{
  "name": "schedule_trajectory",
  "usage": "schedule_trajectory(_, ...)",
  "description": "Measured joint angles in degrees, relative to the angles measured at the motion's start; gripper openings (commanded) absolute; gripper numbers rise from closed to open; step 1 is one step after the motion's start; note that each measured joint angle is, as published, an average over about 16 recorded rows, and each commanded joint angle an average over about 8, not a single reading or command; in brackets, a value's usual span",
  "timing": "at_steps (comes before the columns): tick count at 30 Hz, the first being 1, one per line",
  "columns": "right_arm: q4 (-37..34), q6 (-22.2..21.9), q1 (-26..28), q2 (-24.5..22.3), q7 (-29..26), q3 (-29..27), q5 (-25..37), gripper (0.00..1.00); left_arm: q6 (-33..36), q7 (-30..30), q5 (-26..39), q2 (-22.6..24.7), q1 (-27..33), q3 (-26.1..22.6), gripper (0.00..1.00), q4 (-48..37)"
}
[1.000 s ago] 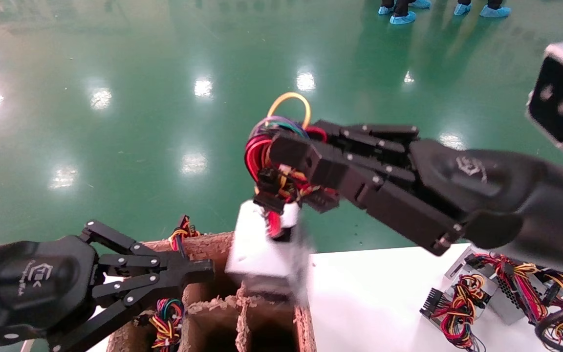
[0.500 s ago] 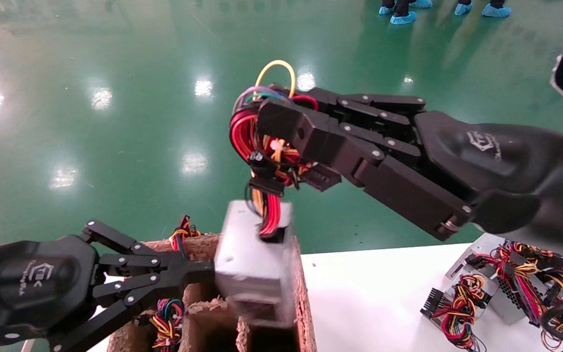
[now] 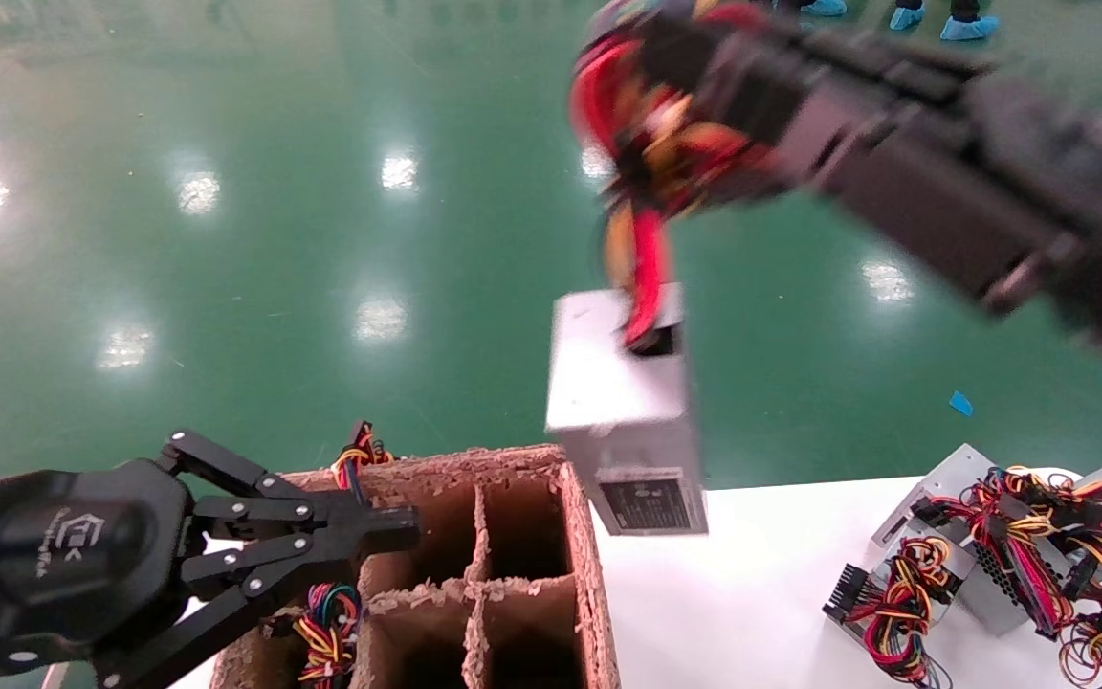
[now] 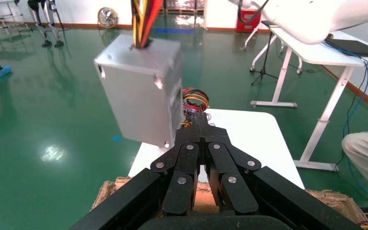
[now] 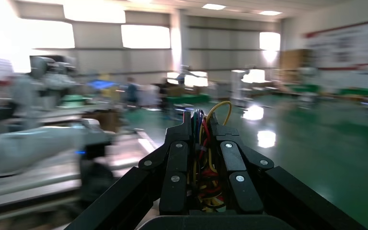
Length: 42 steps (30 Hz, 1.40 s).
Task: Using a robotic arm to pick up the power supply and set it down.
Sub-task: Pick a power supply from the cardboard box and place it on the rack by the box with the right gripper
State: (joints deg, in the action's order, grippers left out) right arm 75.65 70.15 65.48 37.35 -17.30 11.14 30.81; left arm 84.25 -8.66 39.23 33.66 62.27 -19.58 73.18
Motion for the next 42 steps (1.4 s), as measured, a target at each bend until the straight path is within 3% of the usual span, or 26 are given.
schedule_trajectory(10, 0.9, -9.5, -10.4, -11.2, 1.0, -8.4, -0.7, 0.00, 0.0, 0.0, 0.0, 0.0, 0.0, 0.0, 0.00, 0.0)
schedule_trajectory(21, -1.1, -18.4, -30.8, -19.3, 3.2, -25.0, -1.1, 0.00, 0.0, 0.0, 0.0, 0.0, 0.0, 0.0, 0.00, 0.0)
schedule_trajectory(27, -2.6, -18.9, -44.1, -17.3, 4.8, -40.4, 0.6, 0.00, 0.0, 0.0, 0.0, 0.0, 0.0, 0.0, 0.00, 0.0)
schedule_trajectory(36, -0.9, -19.1, -62.6, -8.4, 6.6, -67.1, 7.2, 0.00, 0.0, 0.0, 0.0, 0.0, 0.0, 0.0, 0.00, 0.0)
schedule_trajectory(42, 1.4, -21.3, -72.4, -4.0, 5.6, -79.9, 12.8, 0.00, 0.0, 0.0, 0.0, 0.0, 0.0, 0.0, 0.00, 0.0)
